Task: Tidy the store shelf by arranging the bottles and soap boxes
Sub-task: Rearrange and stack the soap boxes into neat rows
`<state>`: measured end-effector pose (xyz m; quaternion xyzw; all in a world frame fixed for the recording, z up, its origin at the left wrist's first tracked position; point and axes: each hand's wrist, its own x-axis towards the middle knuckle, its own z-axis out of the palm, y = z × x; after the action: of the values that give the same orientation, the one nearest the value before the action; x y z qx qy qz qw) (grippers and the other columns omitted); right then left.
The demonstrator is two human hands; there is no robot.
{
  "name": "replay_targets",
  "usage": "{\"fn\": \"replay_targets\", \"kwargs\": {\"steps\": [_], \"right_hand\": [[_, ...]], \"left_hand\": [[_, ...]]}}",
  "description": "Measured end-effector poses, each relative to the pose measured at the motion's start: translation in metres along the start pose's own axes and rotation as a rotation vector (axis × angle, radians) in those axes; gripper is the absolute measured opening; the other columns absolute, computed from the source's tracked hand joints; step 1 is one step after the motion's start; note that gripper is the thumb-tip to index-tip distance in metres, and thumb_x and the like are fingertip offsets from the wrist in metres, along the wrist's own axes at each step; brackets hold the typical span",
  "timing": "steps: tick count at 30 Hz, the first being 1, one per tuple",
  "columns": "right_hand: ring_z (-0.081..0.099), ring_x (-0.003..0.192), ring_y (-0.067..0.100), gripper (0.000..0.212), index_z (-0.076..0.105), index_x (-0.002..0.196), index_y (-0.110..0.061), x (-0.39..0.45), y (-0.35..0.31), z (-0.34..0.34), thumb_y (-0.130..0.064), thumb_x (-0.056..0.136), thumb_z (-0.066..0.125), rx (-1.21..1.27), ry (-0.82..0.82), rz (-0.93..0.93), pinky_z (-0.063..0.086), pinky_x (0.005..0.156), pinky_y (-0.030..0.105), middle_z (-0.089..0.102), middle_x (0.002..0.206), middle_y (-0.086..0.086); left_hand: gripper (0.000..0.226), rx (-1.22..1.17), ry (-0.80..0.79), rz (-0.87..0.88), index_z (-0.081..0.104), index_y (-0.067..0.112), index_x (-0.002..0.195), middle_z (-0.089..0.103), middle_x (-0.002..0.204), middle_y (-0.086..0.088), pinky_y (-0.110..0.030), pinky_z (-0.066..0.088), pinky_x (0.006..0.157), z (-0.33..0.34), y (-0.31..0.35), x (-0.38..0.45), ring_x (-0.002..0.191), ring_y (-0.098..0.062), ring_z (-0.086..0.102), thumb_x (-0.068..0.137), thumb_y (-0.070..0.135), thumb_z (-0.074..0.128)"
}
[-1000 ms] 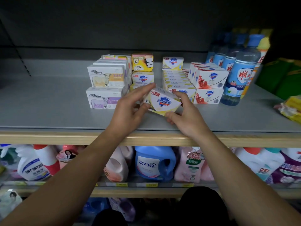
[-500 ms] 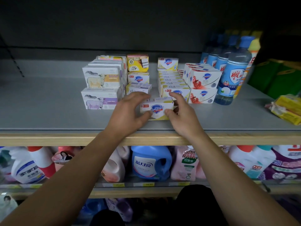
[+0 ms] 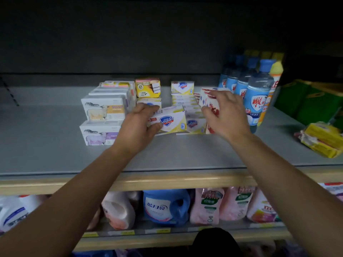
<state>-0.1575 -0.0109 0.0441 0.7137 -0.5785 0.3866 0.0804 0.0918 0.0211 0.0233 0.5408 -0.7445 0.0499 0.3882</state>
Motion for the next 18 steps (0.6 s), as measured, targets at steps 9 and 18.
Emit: {"fn": "replay_targets", "kwargs": {"steps": [9,18], "right_hand": [[0.038,0.137,0.029,0.069,0.042,0.146,-0.024,0.055,0.041,0.020,-0.065,0.091,0.035,-0.327,-0.223,-0.060,0.023,0.117,0.046,0.048,0.147,0.004],[0.048,0.123,0.026,0.059,0.051,0.139,-0.024,0.047,0.050,0.040,-0.059,0.093,0.037,-0.351,-0.083,-0.062,0.028,0.108,0.043,0.057,0.135,0.001]], "left_hand": [[0.051,0.070,-0.026,-0.056,0.052,0.014,0.138,0.051,0.132,-0.008,-0.029,0.039,0.099,0.043,-0.003,0.089,0.116,-0.025,0.052,0.090,0.022,0.067],[0.047,0.148,-0.065,-0.078,0.052,0.018,0.138,0.051,0.132,-0.009,-0.033,0.043,0.098,0.116,-0.015,0.176,0.115,-0.027,0.055,0.093,0.023,0.062]]}}
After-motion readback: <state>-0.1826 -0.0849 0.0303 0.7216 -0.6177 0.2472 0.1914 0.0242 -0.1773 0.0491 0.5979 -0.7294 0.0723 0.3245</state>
